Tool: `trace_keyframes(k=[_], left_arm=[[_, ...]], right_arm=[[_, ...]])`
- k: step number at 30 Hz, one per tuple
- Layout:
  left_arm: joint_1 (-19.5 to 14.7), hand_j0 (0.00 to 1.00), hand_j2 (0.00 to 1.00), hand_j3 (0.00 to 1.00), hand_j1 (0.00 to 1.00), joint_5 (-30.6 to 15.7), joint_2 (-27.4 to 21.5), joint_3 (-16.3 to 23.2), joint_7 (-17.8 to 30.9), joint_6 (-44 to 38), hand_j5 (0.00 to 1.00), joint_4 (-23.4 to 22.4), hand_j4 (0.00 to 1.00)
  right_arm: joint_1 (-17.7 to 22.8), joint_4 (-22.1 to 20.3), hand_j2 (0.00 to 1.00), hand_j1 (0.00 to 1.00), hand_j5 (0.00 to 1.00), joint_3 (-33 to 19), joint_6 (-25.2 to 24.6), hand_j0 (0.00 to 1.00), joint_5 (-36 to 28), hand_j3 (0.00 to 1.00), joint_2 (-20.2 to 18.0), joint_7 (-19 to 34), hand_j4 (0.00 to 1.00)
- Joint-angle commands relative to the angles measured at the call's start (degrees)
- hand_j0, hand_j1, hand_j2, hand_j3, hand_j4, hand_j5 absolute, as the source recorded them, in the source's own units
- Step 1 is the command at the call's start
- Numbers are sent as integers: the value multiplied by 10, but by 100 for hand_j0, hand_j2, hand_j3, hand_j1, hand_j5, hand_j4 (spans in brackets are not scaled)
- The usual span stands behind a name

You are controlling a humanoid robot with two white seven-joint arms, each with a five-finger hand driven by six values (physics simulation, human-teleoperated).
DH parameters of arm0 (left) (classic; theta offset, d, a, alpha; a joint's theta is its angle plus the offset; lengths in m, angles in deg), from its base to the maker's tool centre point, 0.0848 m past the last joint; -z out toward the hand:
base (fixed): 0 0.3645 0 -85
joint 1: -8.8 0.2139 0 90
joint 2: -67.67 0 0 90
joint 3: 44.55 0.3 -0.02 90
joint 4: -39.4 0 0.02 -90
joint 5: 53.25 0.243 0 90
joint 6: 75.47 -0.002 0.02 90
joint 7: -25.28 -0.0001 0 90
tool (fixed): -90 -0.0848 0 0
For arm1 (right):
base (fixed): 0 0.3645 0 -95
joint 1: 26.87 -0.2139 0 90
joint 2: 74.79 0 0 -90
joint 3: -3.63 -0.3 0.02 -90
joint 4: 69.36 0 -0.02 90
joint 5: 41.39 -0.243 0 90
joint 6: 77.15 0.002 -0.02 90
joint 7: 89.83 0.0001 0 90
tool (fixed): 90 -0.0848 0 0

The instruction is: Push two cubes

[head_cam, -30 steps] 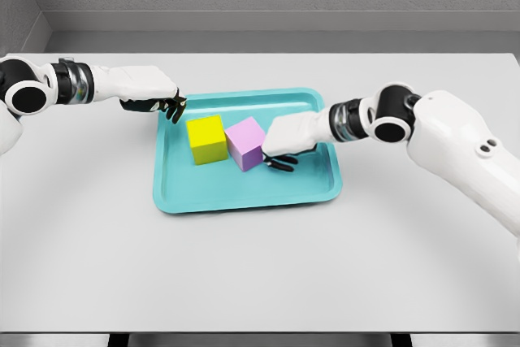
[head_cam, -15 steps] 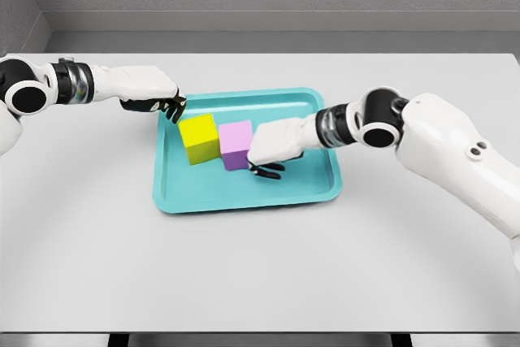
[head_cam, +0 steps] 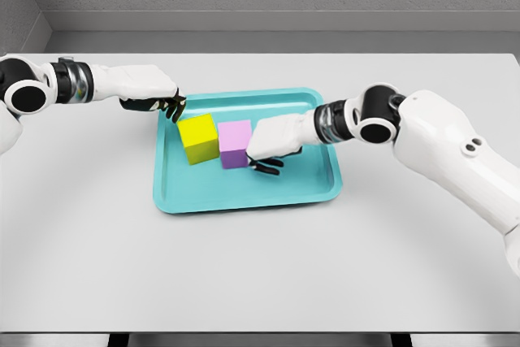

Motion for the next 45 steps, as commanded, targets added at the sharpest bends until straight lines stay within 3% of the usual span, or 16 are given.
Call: trace_keyframes(k=[1,14,16,19,33,38,41,42,43,44,45], left_arm=[[0,31,31,31,31,-2,-1,-1,0,-1,31,0,31],[0,31,31,31,31,-3,-2,-1,0,-1,31,0,31],[-2,31,31,31,31,-4,-20,-7,0,-1,31,-5,31],[-2,31,31,31,31,-4,-44,-47,0,-1,31,-23,31],[-1,31,31,31,31,-4,-47,-48,0,-1,31,-23,31],[-1,31,31,31,31,-4,-47,-48,0,-1,31,-22,31],[-1,31,31,31,31,-4,-47,-48,0,-1,31,-22,31],[-1,31,31,31,31,-4,-47,-48,0,-1,31,-22,31],[-1,31,31,31,31,-4,-47,-48,0,-1,31,-22,31],[-1,31,31,31,31,-4,-47,-48,0,-1,31,-22,31],[-1,31,31,31,31,-4,-47,-48,0,-1,31,-22,31]], right_arm=[[0,5,0,0,0,-1,-1,0,0,0,3,0,0],[-17,65,0,0,0,-1,-1,0,2,0,37,0,0],[-18,69,0,0,0,-1,-1,0,2,0,41,0,0],[-20,70,0,0,0,-1,-1,0,2,0,47,0,0],[-32,98,0,0,0,-7,-1,0,1,0,63,0,0],[-29,71,5,5,5,-9,-1,5,0,5,49,0,5],[-11,-11,5,5,5,-36,-1,5,-5,5,-19,0,5],[-4,-28,8,8,8,-55,-1,8,-5,8,-40,0,8],[11,-51,30,30,30,-90,-1,30,-6,30,-85,0,30],[23,-60,45,45,45,-127,-1,45,-9,45,-120,0,45],[38,-58,76,76,76,-188,-1,76,-26,76,-158,0,76]])
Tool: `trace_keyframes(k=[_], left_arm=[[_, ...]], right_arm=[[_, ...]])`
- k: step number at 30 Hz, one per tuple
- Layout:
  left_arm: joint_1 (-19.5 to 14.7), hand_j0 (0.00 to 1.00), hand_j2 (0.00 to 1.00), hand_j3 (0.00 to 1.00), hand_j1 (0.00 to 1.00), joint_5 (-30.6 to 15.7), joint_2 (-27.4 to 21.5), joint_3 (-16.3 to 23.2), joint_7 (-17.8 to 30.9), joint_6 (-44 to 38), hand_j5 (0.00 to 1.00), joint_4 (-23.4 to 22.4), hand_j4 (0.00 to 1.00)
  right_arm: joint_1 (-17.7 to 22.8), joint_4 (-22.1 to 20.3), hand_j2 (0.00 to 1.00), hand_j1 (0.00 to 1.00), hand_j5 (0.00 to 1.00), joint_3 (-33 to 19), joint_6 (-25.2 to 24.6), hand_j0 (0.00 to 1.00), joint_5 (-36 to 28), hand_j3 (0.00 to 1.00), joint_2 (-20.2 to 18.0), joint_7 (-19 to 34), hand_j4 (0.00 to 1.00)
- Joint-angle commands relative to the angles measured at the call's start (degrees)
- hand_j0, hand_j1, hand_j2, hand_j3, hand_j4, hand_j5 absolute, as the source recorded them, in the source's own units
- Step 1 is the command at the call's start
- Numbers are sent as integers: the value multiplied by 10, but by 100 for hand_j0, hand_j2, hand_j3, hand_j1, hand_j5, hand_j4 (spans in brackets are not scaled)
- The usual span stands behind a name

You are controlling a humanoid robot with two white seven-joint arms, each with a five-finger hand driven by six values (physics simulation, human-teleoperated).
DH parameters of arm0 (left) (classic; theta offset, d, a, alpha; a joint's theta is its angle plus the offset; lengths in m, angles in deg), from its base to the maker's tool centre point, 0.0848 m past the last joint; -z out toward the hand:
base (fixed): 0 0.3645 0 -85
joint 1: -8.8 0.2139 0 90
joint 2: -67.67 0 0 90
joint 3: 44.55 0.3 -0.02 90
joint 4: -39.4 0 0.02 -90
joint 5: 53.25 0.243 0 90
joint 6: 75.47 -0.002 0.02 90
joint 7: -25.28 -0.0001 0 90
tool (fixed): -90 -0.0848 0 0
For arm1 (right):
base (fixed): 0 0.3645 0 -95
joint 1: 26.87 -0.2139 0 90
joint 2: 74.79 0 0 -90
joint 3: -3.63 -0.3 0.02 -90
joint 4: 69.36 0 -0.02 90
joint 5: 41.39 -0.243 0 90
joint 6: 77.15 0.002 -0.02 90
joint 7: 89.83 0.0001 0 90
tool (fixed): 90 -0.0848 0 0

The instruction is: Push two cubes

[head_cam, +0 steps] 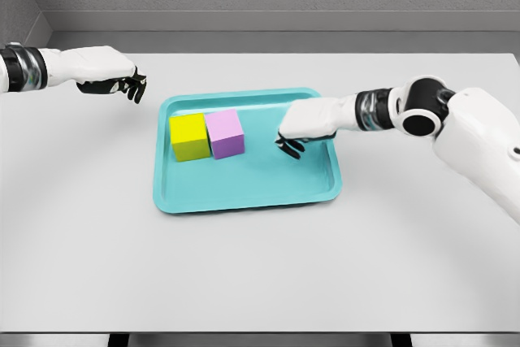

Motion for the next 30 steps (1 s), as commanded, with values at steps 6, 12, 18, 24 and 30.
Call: trace_keyframes(k=[6,12,18,24,30], left_arm=[[0,31,31,31,31,-3,0,-1,0,-1,31,1,31],[0,45,45,45,45,-4,0,-2,0,-1,45,-2,45],[-1,100,100,100,100,-11,5,-16,0,-1,100,-62,100],[2,100,100,100,100,-11,13,-10,0,-1,100,-87,100],[2,100,100,100,100,-11,12,-10,0,-1,100,-88,100]], right_arm=[[66,-18,100,100,100,-182,-2,100,-164,100,-159,0,100],[91,1,100,100,100,-150,-2,100,-166,100,-153,0,100],[52,4,100,100,100,-147,-2,100,-165,100,-144,0,100],[73,3,100,100,100,-114,-2,100,-163,100,-136,0,100],[74,5,100,100,100,-113,-2,100,-164,100,-139,0,100]])
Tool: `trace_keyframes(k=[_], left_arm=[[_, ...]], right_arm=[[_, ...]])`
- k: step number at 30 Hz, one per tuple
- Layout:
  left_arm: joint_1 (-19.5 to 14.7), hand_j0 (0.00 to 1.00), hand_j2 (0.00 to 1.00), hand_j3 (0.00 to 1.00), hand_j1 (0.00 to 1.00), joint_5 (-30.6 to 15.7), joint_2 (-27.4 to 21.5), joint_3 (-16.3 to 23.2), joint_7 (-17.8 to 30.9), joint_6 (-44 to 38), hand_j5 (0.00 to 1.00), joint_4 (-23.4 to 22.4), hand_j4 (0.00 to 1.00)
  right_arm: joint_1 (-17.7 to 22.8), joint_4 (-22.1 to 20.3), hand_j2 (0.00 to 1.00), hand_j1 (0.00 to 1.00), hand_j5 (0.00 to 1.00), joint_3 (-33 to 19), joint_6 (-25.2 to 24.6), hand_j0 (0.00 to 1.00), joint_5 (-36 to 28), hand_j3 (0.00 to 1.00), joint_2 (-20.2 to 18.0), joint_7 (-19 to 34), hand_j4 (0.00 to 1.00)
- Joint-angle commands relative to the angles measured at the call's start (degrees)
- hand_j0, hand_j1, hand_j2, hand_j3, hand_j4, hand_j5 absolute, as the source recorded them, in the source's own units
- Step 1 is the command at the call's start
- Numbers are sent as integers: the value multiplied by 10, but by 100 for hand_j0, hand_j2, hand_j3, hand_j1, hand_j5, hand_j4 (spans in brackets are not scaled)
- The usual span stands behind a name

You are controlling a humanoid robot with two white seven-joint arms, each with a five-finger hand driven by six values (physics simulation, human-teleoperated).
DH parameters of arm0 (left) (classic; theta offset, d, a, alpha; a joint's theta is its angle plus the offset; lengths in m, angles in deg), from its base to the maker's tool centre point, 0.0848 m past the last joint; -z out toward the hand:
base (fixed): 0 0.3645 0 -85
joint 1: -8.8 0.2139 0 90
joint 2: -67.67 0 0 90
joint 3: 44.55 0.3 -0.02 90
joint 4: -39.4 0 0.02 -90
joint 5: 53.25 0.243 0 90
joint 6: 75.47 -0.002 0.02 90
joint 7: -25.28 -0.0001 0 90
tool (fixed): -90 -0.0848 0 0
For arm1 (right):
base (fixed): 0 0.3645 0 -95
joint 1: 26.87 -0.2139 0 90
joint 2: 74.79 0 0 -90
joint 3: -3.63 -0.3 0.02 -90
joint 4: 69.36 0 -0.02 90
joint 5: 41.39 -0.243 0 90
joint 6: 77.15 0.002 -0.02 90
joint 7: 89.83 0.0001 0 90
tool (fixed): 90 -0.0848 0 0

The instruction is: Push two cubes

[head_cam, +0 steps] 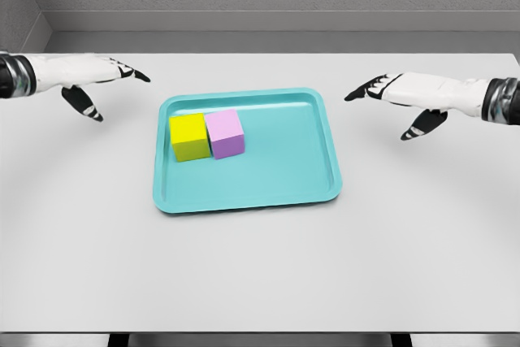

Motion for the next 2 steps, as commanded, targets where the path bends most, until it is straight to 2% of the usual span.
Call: trace_keyframes(k=[1,2], left_arm=[[0,100,100,100,100,-3,0,-1,0,-2,100,-2,100],[0,100,100,100,100,-3,-1,-1,0,-2,100,-2,100]], right_arm=[[0,0,100,100,100,4,-2,100,-4,100,1,0,100],[0,0,100,100,100,4,-2,100,-4,100,0,0,100]])
